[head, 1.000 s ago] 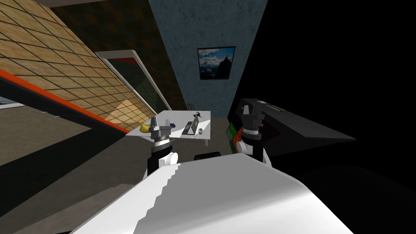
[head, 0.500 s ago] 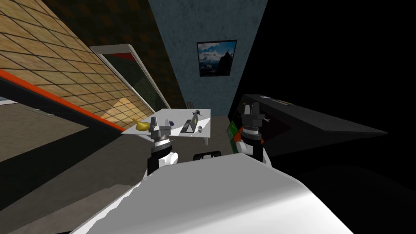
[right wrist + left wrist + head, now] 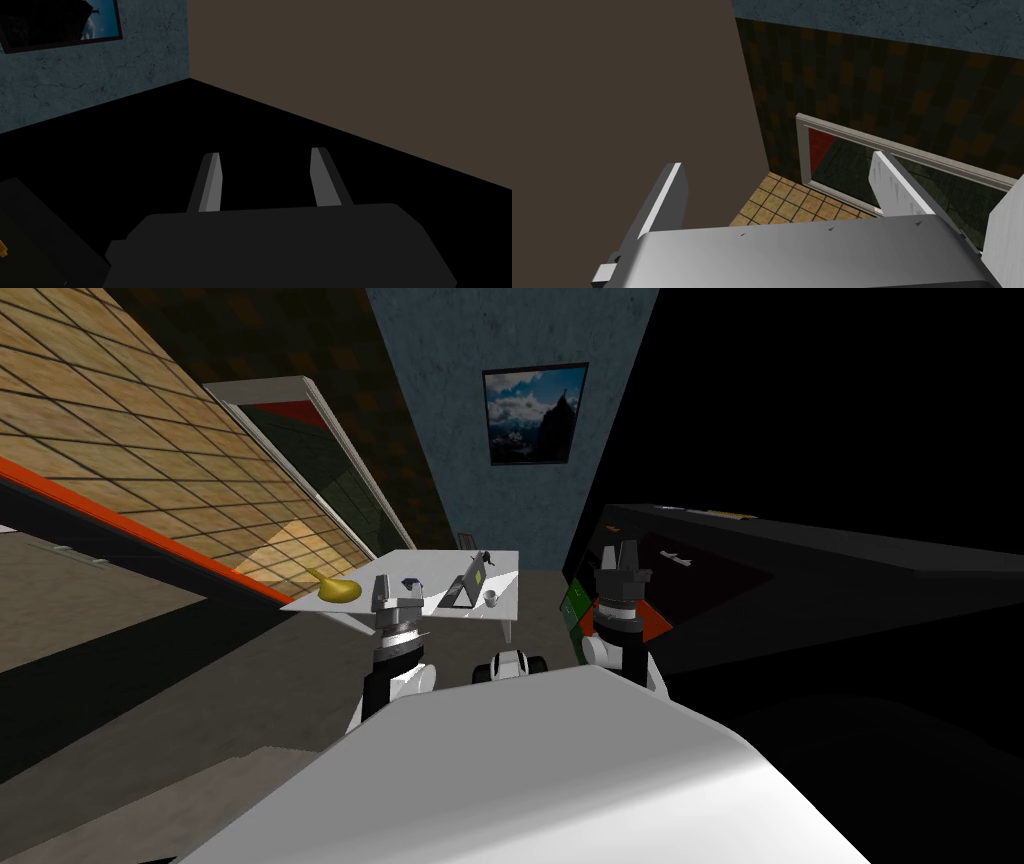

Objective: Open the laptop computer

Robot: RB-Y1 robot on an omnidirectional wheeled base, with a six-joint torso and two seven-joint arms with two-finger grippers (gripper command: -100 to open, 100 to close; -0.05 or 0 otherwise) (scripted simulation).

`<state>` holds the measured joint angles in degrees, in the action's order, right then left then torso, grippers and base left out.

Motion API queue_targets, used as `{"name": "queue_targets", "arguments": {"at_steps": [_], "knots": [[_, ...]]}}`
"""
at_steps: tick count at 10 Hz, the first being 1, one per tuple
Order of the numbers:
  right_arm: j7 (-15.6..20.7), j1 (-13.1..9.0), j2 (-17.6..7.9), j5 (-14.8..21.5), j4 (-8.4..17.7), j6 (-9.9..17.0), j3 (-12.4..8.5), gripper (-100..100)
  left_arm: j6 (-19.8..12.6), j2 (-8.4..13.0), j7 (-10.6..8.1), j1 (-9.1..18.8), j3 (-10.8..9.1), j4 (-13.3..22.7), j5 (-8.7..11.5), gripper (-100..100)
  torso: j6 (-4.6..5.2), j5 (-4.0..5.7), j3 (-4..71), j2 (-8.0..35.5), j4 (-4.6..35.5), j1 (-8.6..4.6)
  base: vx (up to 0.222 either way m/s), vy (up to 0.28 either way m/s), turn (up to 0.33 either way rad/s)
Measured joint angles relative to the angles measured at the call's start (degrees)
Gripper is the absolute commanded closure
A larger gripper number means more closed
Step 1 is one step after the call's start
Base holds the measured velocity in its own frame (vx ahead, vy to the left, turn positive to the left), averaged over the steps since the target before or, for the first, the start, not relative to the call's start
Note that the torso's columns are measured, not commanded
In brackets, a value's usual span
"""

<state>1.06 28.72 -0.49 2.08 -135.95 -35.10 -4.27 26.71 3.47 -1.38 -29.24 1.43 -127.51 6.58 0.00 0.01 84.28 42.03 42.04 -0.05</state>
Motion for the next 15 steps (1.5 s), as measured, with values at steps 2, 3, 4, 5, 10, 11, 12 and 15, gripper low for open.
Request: {"name": "queue_targets", "arguments": {"at_steps": [2,3,4,5,10,11,12,15], "knots": [[0.00,0.00,0.00,0.00,0.00,0.00,0.00,0,-0.87,2.28,0.70,0.95,-0.68,1.77,-0.66,-100,0.00,0.01,0.31,0.17,0.21,-0.04,0.038,-0.053,0.012],[0.00,0.00,0.00,0.00,0.00,0.00,0.00,0,-1.48,3.01,1.27,1.57,-0.96,2.92,-1.14,-100,0.00,0.00,0.32,0.19,0.22,0.01,0.044,-0.063,0.016],[0.00,0.00,0.00,0.00,0.00,0.00,0.00,0,-2.12,3.42,2.11,2.08,-1.07,4.27,-1.93,-100,0.00,0.00,0.30,0.22,0.24,0.00,0.050,-0.074,0.012],[0.00,0.00,0.00,0.00,0.00,0.00,0.00,0,-3.03,3.79,2.80,2.67,-1.41,5.16,-2.47,-100,0.00,0.00,0.29,0.23,0.24,0.00,0.039,-0.053,0.009],[0.00,0.00,0.00,0.00,0.00,0.00,0.00,0,-5.37,4.48,4.94,4.96,-3.25,10.50,-4.49,-100,-0.01,-0.01,0.29,0.25,0.24,0.03,0.037,-0.045,0.011],[0.00,0.00,0.00,0.00,0.00,0.00,0.00,0,-6.00,4.19,5.59,5.70,-3.50,11.72,-5.03,-100,0.00,-0.01,0.29,0.23,0.24,0.05,0.039,-0.044,0.007],[0.00,0.00,0.00,0.00,0.00,0.00,0.00,0,-6.53,4.11,6.03,6.72,-3.92,13.15,-5.37,-100,0.00,-0.01,0.29,0.24,0.24,0.04,0.041,-0.057,0.009],[0.00,0.00,0.00,0.00,0.00,0.00,0.00,0,-8.51,3.44,7.69,8.94,-5.33,17.38,-6.94,-100,0.01,0.00,0.31,0.20,0.24,0.01,0.052,-0.068,0.015]]}}
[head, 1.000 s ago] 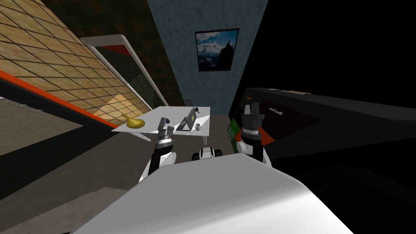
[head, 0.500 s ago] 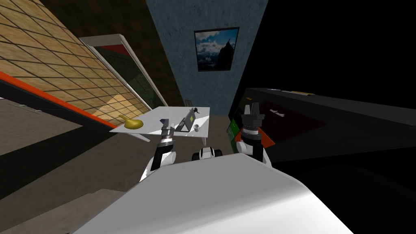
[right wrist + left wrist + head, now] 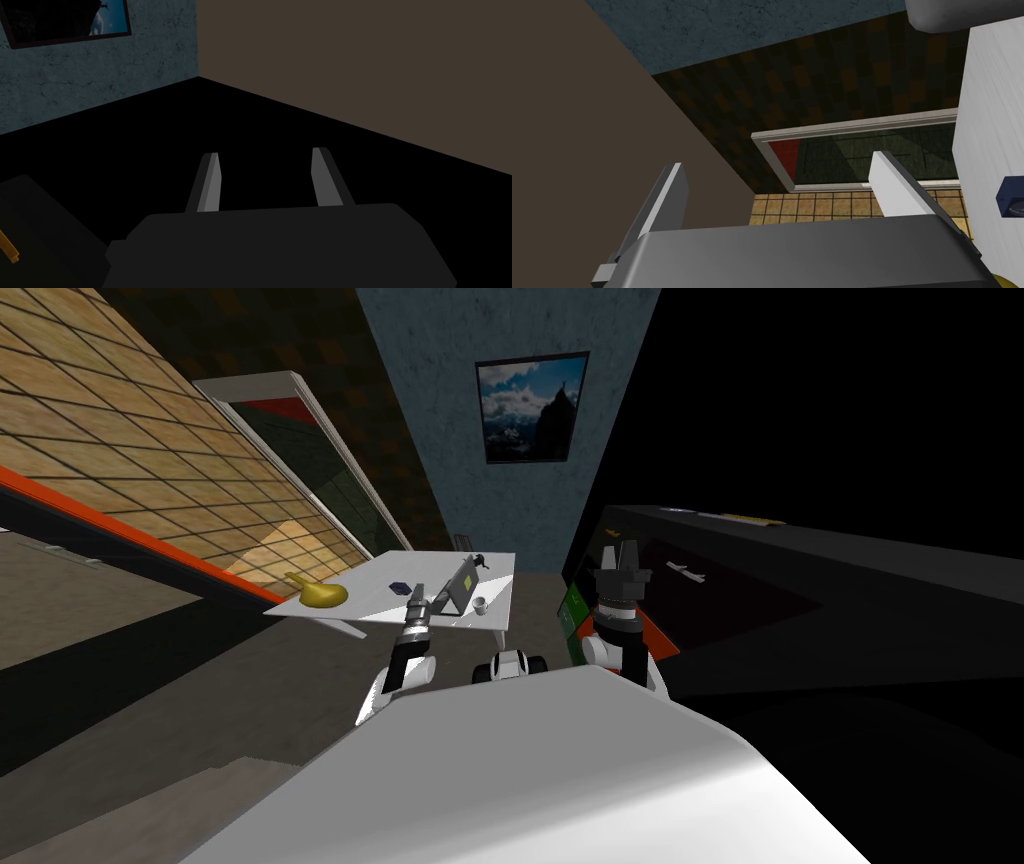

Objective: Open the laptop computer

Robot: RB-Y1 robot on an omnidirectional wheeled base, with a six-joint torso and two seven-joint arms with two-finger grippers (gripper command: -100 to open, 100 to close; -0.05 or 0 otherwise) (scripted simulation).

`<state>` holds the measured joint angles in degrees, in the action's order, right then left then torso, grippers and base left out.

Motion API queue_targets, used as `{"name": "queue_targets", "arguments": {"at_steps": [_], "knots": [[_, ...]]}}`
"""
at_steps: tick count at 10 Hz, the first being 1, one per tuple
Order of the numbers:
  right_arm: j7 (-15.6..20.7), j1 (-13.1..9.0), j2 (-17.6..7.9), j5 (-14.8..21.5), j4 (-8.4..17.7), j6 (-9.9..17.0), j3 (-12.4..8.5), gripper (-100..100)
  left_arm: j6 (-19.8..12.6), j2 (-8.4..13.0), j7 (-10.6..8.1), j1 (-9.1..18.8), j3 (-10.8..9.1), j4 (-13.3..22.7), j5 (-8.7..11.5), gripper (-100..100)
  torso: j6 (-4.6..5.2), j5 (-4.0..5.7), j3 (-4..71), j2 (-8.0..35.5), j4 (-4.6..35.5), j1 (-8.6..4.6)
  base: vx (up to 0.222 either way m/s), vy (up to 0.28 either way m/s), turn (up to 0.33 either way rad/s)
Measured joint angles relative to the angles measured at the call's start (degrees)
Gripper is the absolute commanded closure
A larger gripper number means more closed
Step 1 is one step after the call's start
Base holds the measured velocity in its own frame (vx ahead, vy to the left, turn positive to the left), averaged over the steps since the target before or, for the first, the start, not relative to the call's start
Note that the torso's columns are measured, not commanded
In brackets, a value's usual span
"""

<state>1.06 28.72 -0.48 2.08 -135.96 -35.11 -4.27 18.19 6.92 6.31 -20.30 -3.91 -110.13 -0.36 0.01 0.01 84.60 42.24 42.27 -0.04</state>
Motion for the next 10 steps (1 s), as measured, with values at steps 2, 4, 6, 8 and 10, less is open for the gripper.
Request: {"name": "queue_targets", "arguments": {"at_steps": [2,4,6,8,10], "knots": [[0.00,0.00,0.00,0.00,0.00,0.00,0.00,0,-1.55,-0.56,1.54,0.60,-0.39,1.97,-1.32,-100,-0.02,-0.01,-0.05,0.09,0.02,0.06,0.037,-0.054,0.012],[0.00,0.00,0.00,0.00,0.00,0.00,0.00,0,-2.47,-0.07,2.42,2.16,-1.38,5.06,-2.16,-100,-0.01,-0.03,-0.04,0.06,0.02,0.09,0.042,-0.051,0.012],[0.00,0.00,0.00,0.00,0.00,0.00,0.00,0,-4.10,-0.24,4.06,3.84,-2.08,7.98,-3.59,-100,-0.01,0.01,0.00,0.00,0.00,-0.05,0.055,-0.077,0.017],[0.00,0.00,0.00,0.00,0.00,0.00,0.00,0,-5.85,-0.05,5.23,5.05,-2.78,10.13,-4.63,-100,-0.01,-0.01,-0.04,0.06,0.01,0.05,0.040,-0.058,0.008],[0.00,0.00,0.00,0.00,0.00,0.00,0.00,0,-6.54,-0.14,6.27,5.98,-3.31,12.41,-5.52,-100,-0.01,-0.04,-0.06,0.10,0.03,0.12,0.037,-0.043,0.011]]}}
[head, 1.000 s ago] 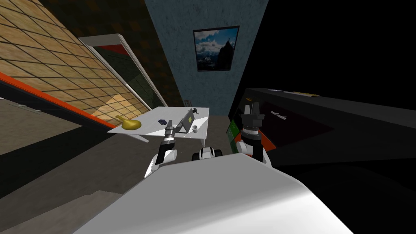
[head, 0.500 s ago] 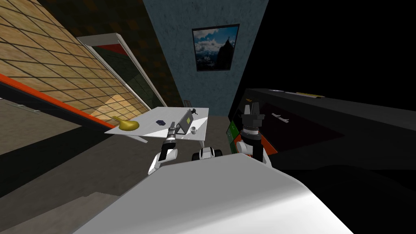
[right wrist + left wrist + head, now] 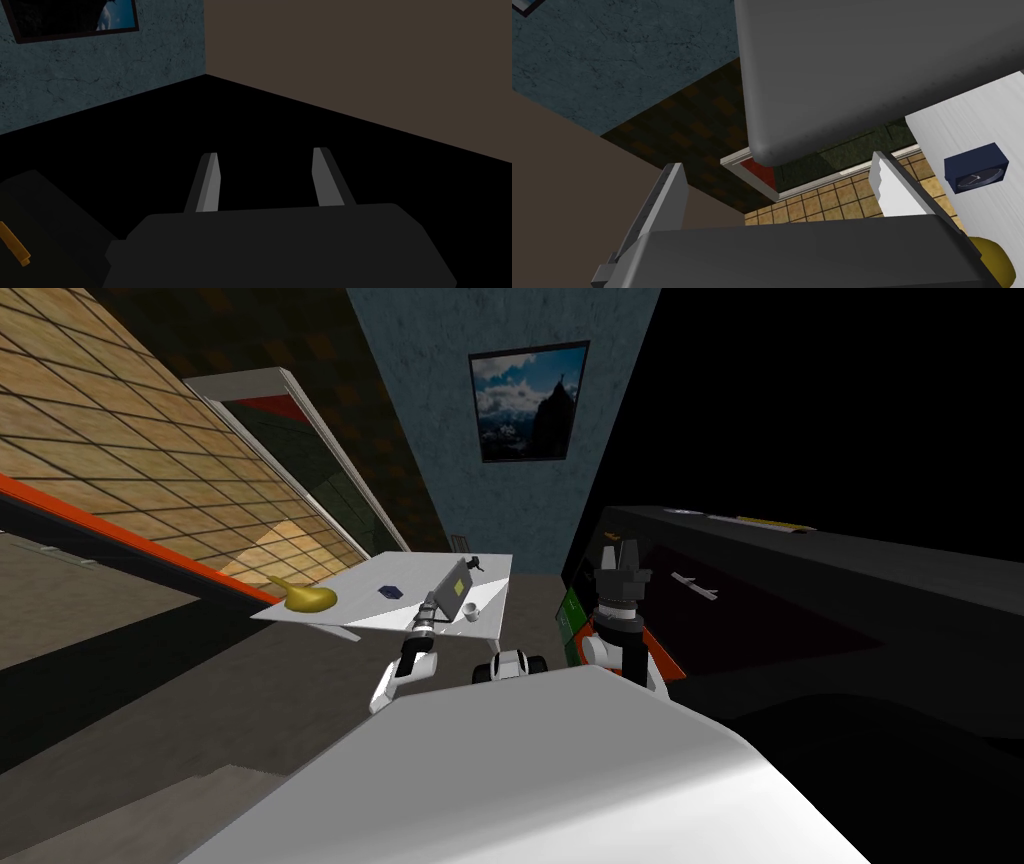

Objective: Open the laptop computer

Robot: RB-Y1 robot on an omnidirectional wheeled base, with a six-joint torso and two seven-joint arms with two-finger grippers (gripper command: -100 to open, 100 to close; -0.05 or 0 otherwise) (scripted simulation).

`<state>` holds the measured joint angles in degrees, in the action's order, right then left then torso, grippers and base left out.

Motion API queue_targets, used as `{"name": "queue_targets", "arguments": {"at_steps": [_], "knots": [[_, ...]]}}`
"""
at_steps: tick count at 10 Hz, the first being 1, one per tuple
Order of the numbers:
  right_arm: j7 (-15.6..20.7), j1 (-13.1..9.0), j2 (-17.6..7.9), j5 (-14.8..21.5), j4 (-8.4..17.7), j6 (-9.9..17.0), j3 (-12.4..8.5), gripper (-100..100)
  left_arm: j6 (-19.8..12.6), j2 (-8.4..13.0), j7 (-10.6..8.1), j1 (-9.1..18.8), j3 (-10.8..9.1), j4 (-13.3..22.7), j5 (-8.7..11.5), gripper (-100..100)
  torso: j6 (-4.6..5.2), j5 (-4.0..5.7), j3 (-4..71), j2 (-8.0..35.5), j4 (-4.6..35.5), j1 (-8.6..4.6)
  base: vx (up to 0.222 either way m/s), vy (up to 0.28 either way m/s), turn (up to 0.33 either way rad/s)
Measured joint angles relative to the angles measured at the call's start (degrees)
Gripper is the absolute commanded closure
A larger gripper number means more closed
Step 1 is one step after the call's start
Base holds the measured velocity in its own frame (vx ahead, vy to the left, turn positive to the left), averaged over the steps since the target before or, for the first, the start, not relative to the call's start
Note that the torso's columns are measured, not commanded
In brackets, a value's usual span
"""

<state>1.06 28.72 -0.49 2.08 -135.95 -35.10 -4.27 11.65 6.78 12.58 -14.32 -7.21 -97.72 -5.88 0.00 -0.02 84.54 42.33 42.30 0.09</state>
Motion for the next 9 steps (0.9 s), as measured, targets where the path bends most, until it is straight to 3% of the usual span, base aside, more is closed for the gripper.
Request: {"name": "queue_targets", "arguments": {"at_steps": [2,4,5,6,9], "knots": [[0.00,0.00,0.00,0.00,0.00,0.00,0.00,0,-1.33,0.17,1.15,1.30,-0.74,2.49,-1.06,-100,0.00,0.03,0.05,-0.07,-0.02,-0.10,0.030,-0.035,0.008],[0.00,0.01,-0.01,0.00,0.00,0.00,0.00,0,-2.13,0.44,1.17,1.46,-0.91,1.98,-0.99,-100,0.01,0.00,0.14,-0.26,-0.05,0.01,0.092,0.002,-0.025],[0.00,0.01,0.00,0.00,0.00,0.00,-0.01,0,-2.36,0.48,1.14,1.49,-0.93,1.87,-0.98,100,-0.01,0.00,0.09,-0.10,-0.05,-0.02,0.010,0.001,0.006],[0.00,0.00,0.00,0.00,0.00,0.00,0.00,0,-2.34,0.49,1.16,1.48,-0.94,1.89,-1.00,100,0.01,0.02,-0.06,0.11,0.03,-0.09,-0.007,0.087,-0.006],[0.00,-0.01,-0.02,0.00,0.01,0.00,-0.01,0,-6.87,-0.51,-1.64,2.94,-0.30,0.62,1.59,100,-0.12,-0.19,0.07,-0.15,-0.10,0.39,-0.011,0.155,-0.014]]}}
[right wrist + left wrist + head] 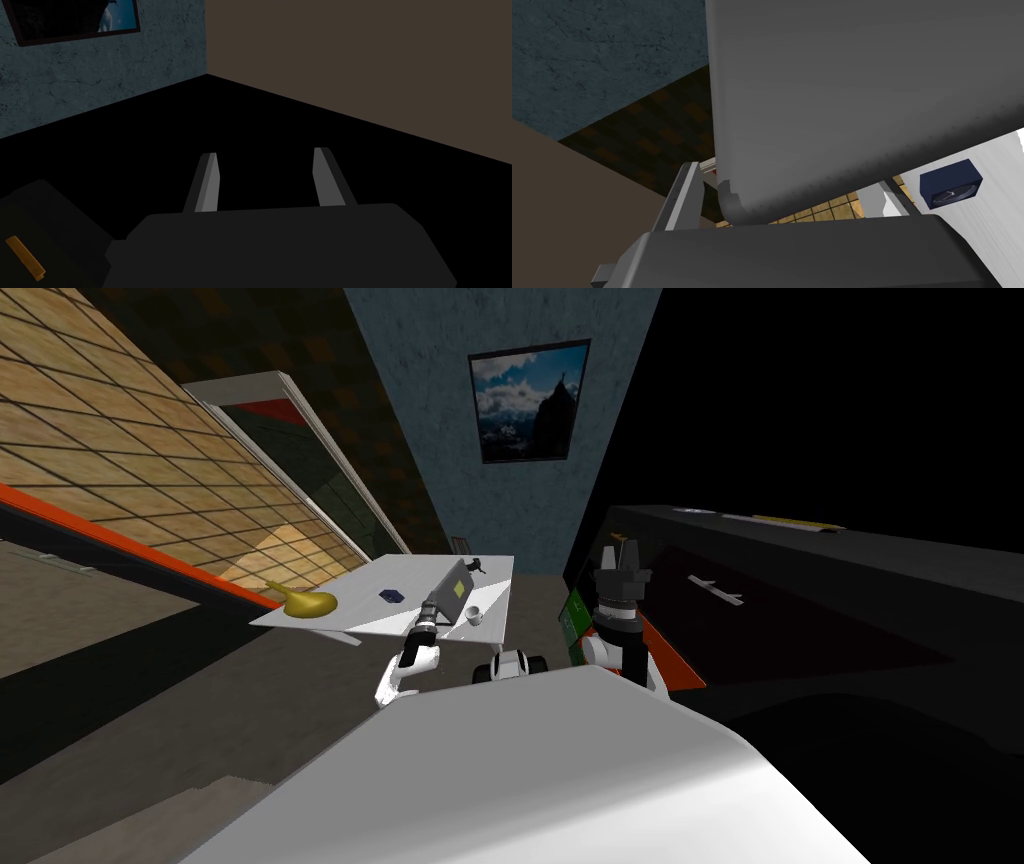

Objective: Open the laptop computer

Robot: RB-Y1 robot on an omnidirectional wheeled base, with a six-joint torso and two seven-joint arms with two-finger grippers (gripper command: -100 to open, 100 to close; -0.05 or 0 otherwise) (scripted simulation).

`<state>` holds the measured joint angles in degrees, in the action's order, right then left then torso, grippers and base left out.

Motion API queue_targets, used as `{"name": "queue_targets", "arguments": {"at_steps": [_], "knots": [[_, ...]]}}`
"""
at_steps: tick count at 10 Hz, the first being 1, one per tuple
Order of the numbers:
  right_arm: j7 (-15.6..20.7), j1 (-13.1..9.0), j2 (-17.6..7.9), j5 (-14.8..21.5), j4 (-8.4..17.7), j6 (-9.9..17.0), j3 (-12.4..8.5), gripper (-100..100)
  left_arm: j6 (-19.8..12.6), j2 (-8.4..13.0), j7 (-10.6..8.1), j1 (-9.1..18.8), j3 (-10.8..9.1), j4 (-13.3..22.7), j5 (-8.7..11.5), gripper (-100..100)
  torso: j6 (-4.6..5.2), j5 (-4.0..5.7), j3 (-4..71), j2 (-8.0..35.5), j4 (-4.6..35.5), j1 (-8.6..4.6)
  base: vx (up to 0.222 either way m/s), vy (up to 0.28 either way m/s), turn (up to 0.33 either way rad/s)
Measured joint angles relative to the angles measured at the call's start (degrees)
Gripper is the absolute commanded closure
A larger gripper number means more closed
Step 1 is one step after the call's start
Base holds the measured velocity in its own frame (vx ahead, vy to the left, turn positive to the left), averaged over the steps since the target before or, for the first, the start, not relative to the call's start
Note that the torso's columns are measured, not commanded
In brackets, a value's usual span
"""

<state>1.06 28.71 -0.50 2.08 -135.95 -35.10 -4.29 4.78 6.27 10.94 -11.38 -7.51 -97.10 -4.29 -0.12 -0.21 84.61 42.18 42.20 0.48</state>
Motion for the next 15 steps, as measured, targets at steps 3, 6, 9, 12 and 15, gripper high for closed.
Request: {"name": "queue_targets", "arguments": {"at_steps": [3,6,9,12,15], "knots": [[0.00,0.00,0.00,0.00,0.00,0.00,0.00,0,-4.25,-0.88,-2.88,1.22,0.38,-1.44,2.50,100,0.01,0.02,0.11,-0.17,-0.21,-0.29,-0.018,0.116,0.005],[0.00,0.01,0.00,0.00,0.00,0.00,0.00,0,-8.86,-1.80,-5.57,2.21,0.73,-2.21,4.89,100,0.13,0.15,0.04,-0.01,-0.01,-0.43,-0.003,0.098,-0.003],[0.00,0.00,0.00,0.00,0.00,0.00,0.00,0,-10.27,-2.80,-7.59,2.69,1.00,-1.02,6.93,100,0.07,0.15,-0.08,0.17,0.13,-0.23,0.000,0.170,-0.010],[0.00,0.01,0.00,0.00,0.00,0.00,0.00,0,-11.43,-5.37,-10.91,3.89,1.51,1.90,10.04,100,0.02,0.18,-0.02,0.08,0.03,-0.47,0.012,0.181,0.001],[0.00,0.01,0.01,0.00,0.00,0.00,0.01,0,-13.28,-6.98,-13.55,4.92,1.60,3.92,12.48,100,0.12,0.30,-0.05,0.14,0.13,-0.81,0.019,0.123,-0.026]]}}
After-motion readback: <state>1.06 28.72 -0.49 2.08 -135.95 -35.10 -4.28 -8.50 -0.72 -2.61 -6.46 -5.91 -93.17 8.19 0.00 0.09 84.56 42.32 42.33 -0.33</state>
